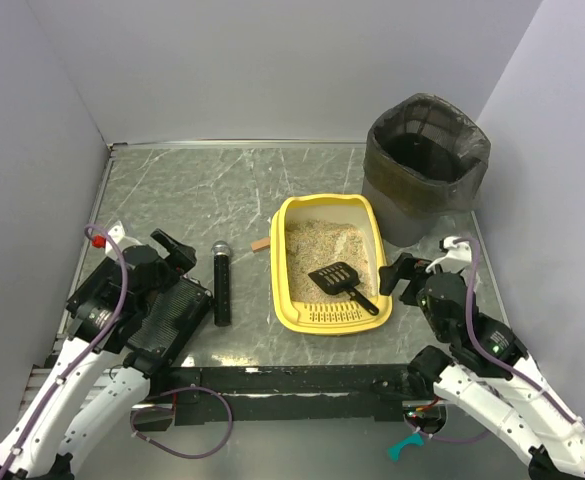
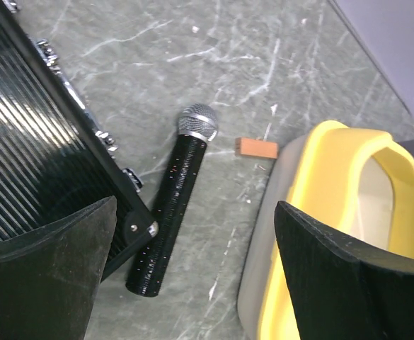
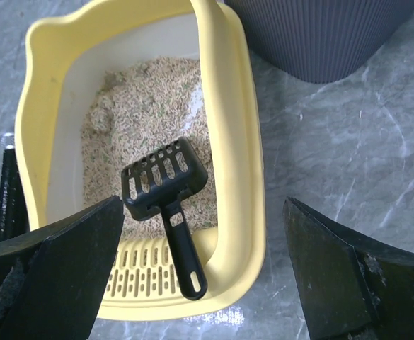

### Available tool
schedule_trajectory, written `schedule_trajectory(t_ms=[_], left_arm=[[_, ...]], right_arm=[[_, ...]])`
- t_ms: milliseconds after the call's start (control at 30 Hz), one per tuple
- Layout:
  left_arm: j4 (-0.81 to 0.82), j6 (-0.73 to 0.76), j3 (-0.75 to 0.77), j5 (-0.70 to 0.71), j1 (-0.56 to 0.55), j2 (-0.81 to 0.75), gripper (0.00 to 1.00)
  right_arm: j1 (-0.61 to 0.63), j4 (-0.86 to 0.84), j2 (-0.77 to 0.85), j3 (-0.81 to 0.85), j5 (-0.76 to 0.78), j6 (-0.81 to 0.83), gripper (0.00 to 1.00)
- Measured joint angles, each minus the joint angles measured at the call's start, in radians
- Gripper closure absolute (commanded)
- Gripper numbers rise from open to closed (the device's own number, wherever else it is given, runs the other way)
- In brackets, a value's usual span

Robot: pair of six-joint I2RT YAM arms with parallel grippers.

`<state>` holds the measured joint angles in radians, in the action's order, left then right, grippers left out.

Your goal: Clean the litter box

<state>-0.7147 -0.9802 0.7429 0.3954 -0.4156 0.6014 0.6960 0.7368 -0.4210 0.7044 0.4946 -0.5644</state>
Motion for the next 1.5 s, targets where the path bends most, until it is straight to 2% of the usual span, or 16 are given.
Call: schedule_trajectory(t_ms=[200, 433, 667, 833, 933, 1133, 1500], left_arm=[[0.008, 0.003, 0.000, -0.011, 0.000, -0.002, 0.03], [0.034, 0.024, -0.002, -0.055, 0.000, -0.002, 0.03], [0.106, 0.070, -0.022, -0.163, 0.000, 0.014, 0.03], [0.163, 0.098, -0.074, -0.254, 0.000, -0.010, 0.03], [0.172, 0.104, -0.082, -0.278, 0.000, -0.017, 0.03], [0.172, 0.104, -0.082, -0.278, 0.000, -0.014, 0.03], [0.180, 0.108, -0.082, -0.286, 0.000, 0.011, 0.03]], right_arm=[[0.000, -0.005, 0.059, -0.004, -0.019, 0.029, 0.00], [0.000, -0.054, 0.056, -0.004, -0.235, 0.178, 0.00], [0.000, -0.071, -0.179, 0.003, -0.482, 0.287, 0.00], [0.005, -0.083, -0.389, 0.052, -0.595, 0.359, 0.06], [0.012, -0.090, -0.497, 0.080, -0.611, 0.397, 0.13], [0.027, -0.046, -0.633, 0.126, -0.541, 0.398, 0.16], [0.035, 0.088, -0.652, 0.160, -0.471, 0.295, 0.20]])
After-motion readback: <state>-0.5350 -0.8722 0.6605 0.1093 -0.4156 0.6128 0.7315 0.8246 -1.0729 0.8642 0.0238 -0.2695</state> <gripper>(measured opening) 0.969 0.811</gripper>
